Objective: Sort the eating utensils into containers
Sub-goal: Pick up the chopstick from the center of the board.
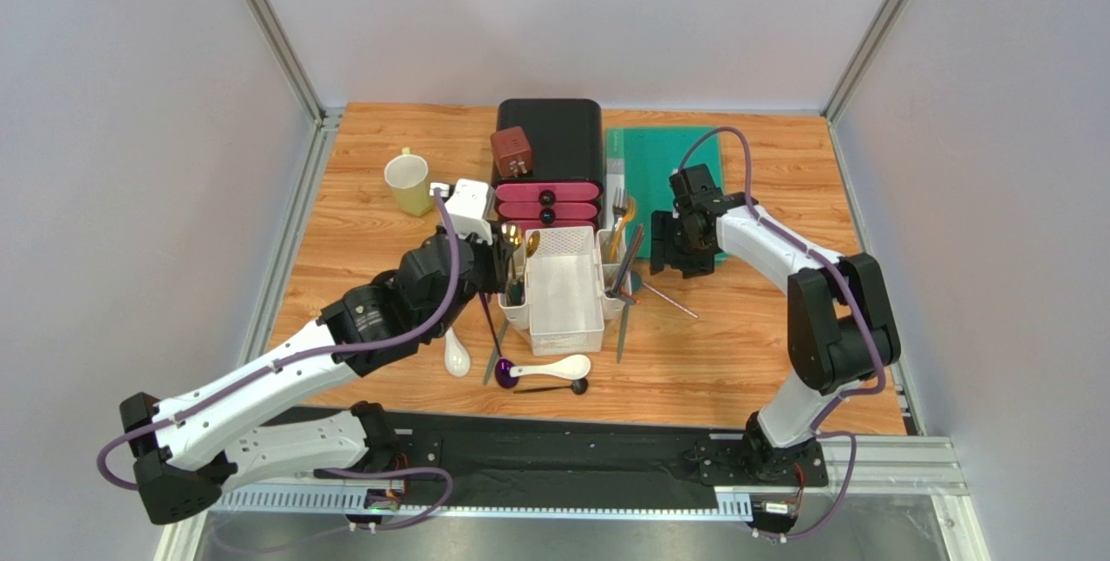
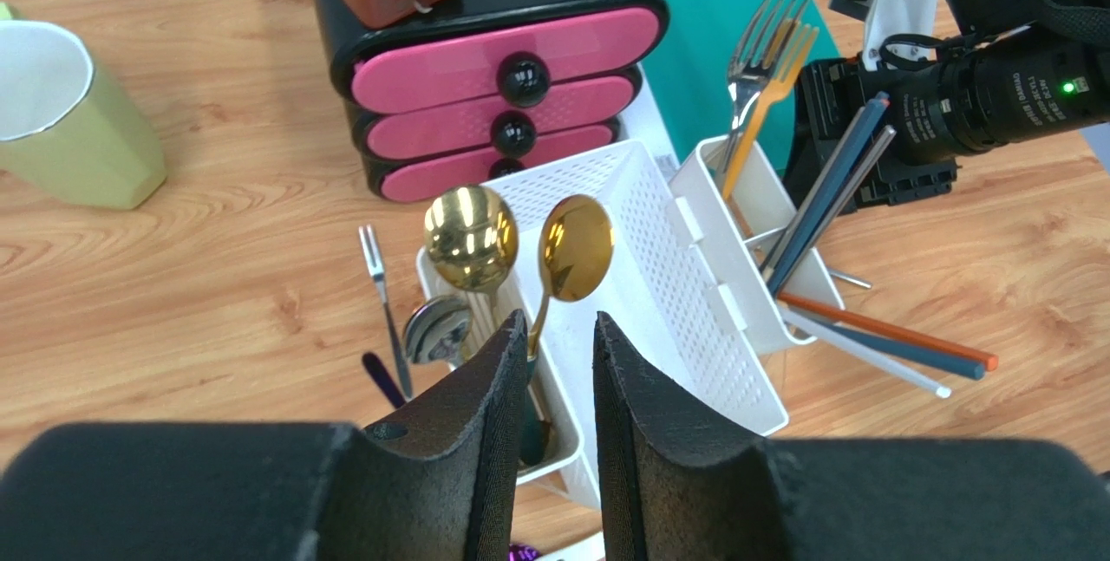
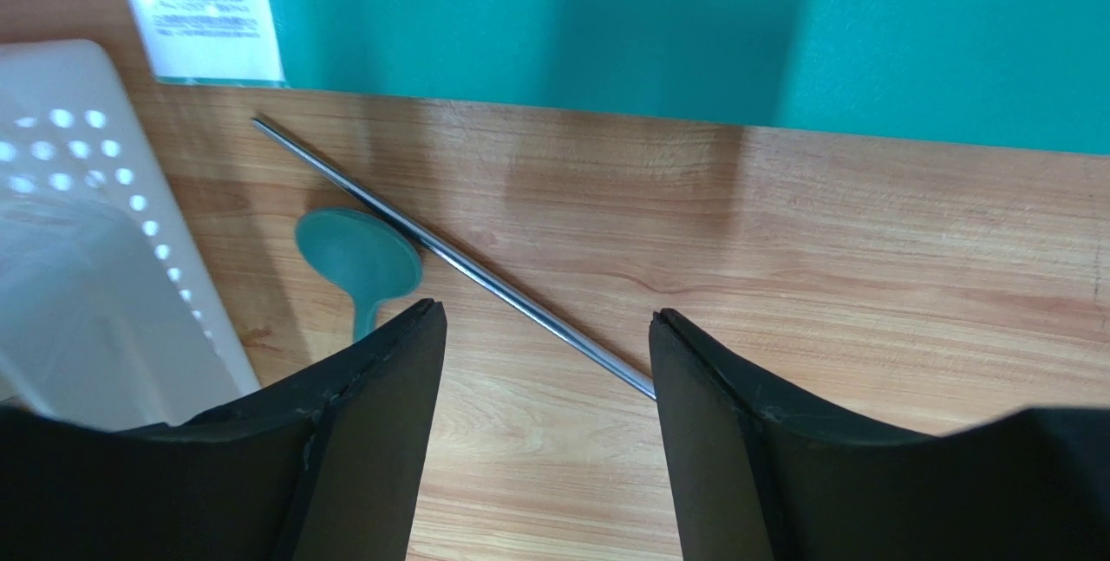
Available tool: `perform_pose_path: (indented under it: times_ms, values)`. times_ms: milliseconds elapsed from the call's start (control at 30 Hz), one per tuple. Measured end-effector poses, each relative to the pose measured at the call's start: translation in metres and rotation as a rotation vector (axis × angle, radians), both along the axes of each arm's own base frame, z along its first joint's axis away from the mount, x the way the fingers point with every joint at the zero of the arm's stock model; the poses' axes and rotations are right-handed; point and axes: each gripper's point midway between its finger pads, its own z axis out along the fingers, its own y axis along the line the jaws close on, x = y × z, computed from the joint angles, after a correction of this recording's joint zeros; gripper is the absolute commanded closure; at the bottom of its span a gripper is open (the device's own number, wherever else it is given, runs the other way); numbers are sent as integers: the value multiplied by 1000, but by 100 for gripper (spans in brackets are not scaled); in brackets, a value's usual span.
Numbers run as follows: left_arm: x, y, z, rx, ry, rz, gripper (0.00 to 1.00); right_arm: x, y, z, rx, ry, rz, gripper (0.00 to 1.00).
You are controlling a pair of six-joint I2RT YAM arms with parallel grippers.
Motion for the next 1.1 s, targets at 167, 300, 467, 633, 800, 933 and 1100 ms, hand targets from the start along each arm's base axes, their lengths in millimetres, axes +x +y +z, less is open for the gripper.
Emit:
perform_pose_path:
  times_ms: [167,300,467,633,800,933,1100]
  values:
    - [-5,14,-6,5,11,22,69,-11,4,-8,-23,40,26,36]
    - [-9,21,-10,5,17,31,69,-23,9,-15,-48,58,53,38]
    - [-12,24,-12,-4,25,36,69,-27,12,-22,-64,81,64,38]
    - [-13,26,-15,-10,35,40,68,-27,7,-39,-110,136,45,39]
    - [-15,30,-13,-31,33,52,69,-23,7,-41,-135,155,38,51]
    - [-17,37,-8,-61,23,72,69,-21,7,-41,-139,162,30,81]
    - [-22,49,-5,-101,10,96,69,-21,10,-41,-107,167,-8,100]
